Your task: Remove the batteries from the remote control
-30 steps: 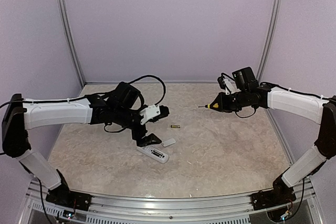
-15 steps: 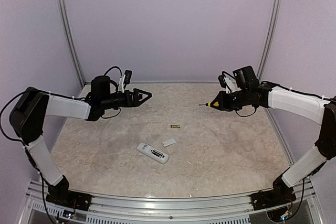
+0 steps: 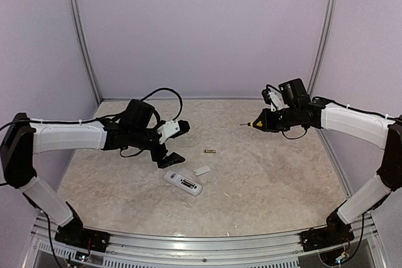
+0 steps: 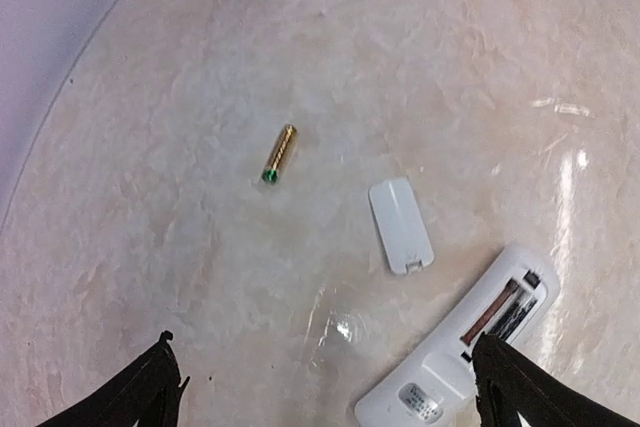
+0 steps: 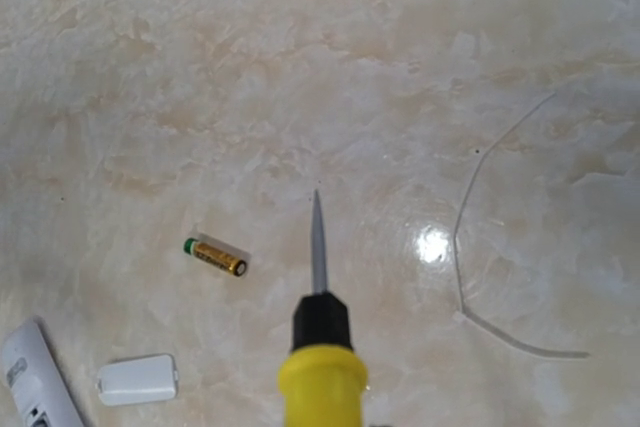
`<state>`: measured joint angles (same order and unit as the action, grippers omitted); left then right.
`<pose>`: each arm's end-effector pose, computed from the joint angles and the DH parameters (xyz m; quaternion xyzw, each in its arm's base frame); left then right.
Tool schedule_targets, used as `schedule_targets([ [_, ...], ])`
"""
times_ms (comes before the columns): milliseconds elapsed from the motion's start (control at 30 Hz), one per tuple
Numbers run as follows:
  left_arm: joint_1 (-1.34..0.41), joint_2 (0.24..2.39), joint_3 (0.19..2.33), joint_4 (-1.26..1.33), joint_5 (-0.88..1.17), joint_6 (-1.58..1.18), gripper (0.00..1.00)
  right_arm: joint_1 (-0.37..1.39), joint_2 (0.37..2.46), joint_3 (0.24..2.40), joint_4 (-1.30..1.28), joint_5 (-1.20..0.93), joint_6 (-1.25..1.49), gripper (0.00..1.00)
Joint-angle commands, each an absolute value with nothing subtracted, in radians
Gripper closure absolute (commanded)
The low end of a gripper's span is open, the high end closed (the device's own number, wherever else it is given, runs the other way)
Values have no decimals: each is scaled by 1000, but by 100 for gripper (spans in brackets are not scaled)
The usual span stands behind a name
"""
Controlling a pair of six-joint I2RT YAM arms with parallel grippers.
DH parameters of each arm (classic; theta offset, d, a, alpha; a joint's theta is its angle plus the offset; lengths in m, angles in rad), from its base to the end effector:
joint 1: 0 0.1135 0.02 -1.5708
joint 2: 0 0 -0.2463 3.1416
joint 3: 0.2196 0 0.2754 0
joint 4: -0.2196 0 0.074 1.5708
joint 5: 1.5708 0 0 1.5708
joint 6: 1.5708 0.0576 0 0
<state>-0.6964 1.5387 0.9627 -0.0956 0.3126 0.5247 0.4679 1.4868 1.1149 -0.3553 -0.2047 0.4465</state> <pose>0.2733 -0.2516 0.1834 0.5655 0.6901 -0.1765 0.4157 0.3240 0.1769 0.2305 -0.0515 0.9071 0.2634 0.3243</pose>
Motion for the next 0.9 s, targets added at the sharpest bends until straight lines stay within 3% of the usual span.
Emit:
schedule_targets([
  [0, -692, 1686, 1057, -460, 187, 772, 2, 457, 1492, 1142, -372, -209, 426, 100],
  [433, -744, 1819, 1159, -636, 152, 845, 3, 457, 1393, 1072, -430, -223, 410, 100],
  [867, -822, 1949, 1233, -660, 103, 881, 12, 458, 1382, 1070, -438, -227, 400, 100],
])
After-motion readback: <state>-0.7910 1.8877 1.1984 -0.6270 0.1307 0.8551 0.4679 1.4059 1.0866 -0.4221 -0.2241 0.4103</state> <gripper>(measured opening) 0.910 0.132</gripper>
